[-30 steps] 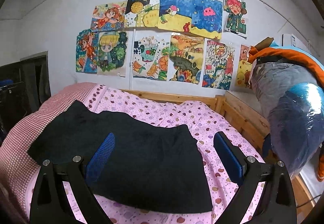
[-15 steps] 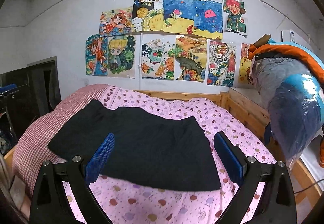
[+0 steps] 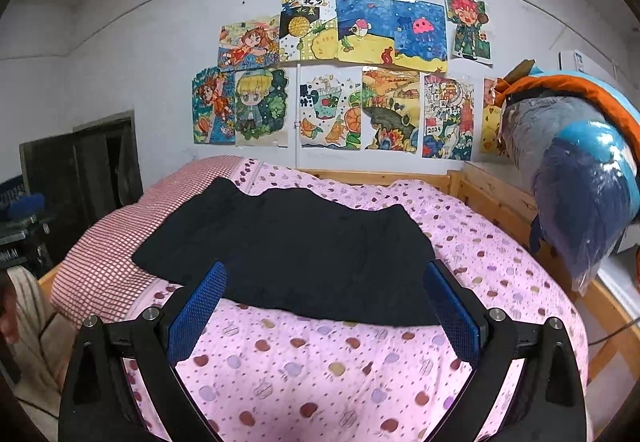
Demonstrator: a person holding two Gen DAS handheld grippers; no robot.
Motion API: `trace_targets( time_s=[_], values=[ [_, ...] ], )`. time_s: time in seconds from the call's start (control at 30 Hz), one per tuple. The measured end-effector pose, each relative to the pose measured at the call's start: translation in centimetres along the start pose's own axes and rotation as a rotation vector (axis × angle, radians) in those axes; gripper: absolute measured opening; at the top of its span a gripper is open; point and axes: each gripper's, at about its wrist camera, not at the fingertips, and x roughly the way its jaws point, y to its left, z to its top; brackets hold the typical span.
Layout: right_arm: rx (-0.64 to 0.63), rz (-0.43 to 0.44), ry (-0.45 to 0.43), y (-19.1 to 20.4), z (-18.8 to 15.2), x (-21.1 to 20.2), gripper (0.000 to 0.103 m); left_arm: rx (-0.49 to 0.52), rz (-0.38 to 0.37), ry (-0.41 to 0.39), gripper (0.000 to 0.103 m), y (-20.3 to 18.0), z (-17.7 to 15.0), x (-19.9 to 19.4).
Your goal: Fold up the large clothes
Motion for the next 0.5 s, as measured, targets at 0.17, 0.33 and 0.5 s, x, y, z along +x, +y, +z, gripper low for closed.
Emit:
trace_targets(
  time_s=[0.17,0.33,0.5],
  values=[
    [0.019,0.019,-0.004,-0.2,-1.6,-1.0,0.097,0.009,-0.007,0.037,0.103,0.1,-1.9,-0.1],
    [0.01,0.019,0.022,0.0,-3.4,-1.0,0.097,0.003,-0.013,0.065,0.103,0.1,-3.4,0.4],
    [-0.008,0.011,0.05,0.1,-5.2,-0.6,0.098,-0.003,-0.002,0.083,0.103,-0.1,-4.8,1.5]
  ],
)
